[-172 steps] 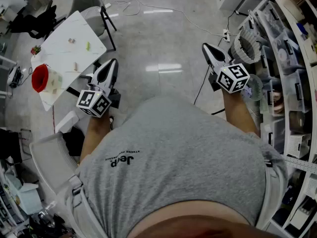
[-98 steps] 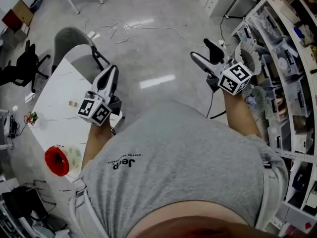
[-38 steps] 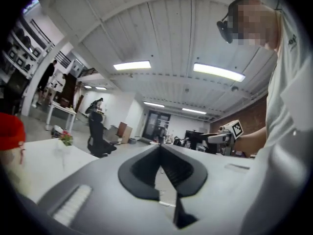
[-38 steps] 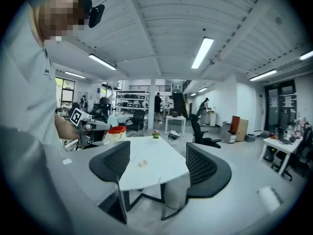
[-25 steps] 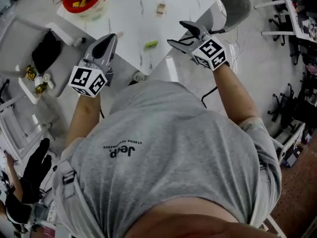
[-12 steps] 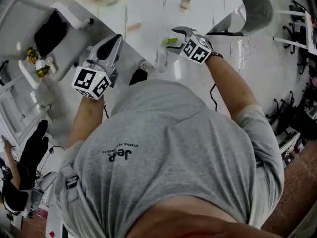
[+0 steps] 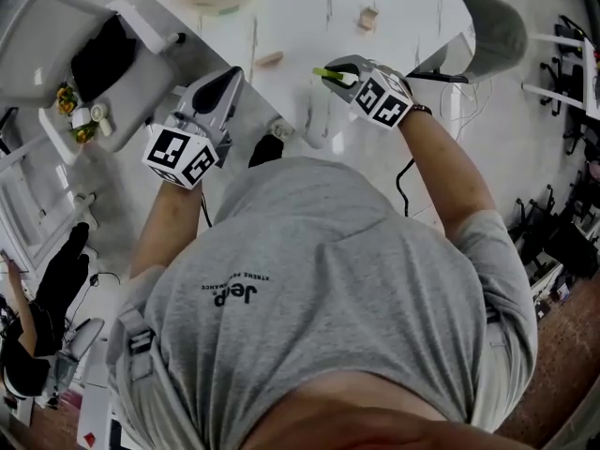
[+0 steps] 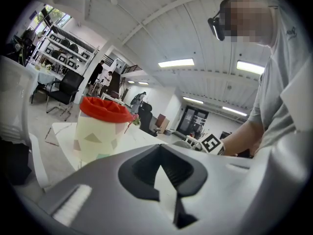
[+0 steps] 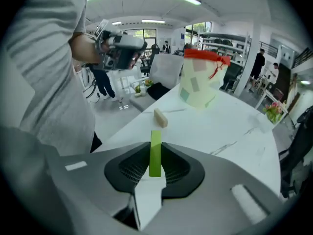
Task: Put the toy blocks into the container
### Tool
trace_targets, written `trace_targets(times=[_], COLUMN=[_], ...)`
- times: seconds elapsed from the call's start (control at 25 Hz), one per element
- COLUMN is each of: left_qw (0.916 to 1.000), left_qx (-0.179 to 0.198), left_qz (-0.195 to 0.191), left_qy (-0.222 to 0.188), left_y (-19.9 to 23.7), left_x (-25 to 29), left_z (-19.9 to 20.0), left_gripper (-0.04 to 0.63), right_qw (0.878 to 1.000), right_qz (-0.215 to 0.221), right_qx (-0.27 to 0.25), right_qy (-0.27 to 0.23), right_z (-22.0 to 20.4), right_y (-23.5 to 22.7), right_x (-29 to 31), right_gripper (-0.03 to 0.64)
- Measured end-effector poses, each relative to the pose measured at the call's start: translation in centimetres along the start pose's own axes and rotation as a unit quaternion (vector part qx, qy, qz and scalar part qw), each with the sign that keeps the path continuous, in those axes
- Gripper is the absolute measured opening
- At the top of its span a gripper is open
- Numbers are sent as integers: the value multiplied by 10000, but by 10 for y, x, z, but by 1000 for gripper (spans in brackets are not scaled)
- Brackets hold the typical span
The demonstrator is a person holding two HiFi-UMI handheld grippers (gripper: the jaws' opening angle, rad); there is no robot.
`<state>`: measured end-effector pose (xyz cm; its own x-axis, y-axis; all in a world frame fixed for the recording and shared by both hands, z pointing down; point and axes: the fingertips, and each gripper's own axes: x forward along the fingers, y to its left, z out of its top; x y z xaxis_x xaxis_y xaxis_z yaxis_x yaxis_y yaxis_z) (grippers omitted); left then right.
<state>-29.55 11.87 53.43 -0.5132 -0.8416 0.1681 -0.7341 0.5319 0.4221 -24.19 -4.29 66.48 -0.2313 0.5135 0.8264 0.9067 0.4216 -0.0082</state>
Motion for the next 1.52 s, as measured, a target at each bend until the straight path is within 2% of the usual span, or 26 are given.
trace_targets(times=[0.2, 0.36, 0.68, 0.96, 1.28, 1.32, 1.4, 1.44, 1.52], left_qw=[9995, 9976, 9930, 9910, 9902, 9903, 9904, 9904, 9905], left_qx=[168, 411, 636, 692, 685, 672, 648, 641, 645], left_qz=[90, 248, 669, 825, 935, 934, 930, 926, 911], left_qy=[-238, -495, -732, -790, -783, -783, -790, -797, -806], left_y=[17, 33, 73, 91, 97, 97, 98, 98, 97], left_x=[7, 9, 8, 11, 11, 11, 11, 11, 10], left_z=[41, 82, 138, 164, 171, 171, 171, 172, 172], left_gripper=[49, 48, 48, 48, 48, 48, 48, 48, 48], right_qw=[9963, 9909, 9853, 9846, 9850, 9852, 9843, 9833, 9817], right_qz=[-182, -360, -636, -678, -690, -670, -639, -640, -641], right_qx=[118, -48, -421, -629, -853, -830, -793, -794, -810], right_qy=[-831, -1293, -1526, -1486, -1329, -1344, -1442, -1506, -1598], right_z=[97, 165, 260, 307, 328, 330, 334, 336, 339], right_y=[-50, -86, -136, -161, -168, -168, -167, -166, -163], right_x=[-39, -61, -64, -43, -20, -18, -15, -15, -19], right_gripper=[72, 72, 72, 72, 72, 87, 231, 261, 272])
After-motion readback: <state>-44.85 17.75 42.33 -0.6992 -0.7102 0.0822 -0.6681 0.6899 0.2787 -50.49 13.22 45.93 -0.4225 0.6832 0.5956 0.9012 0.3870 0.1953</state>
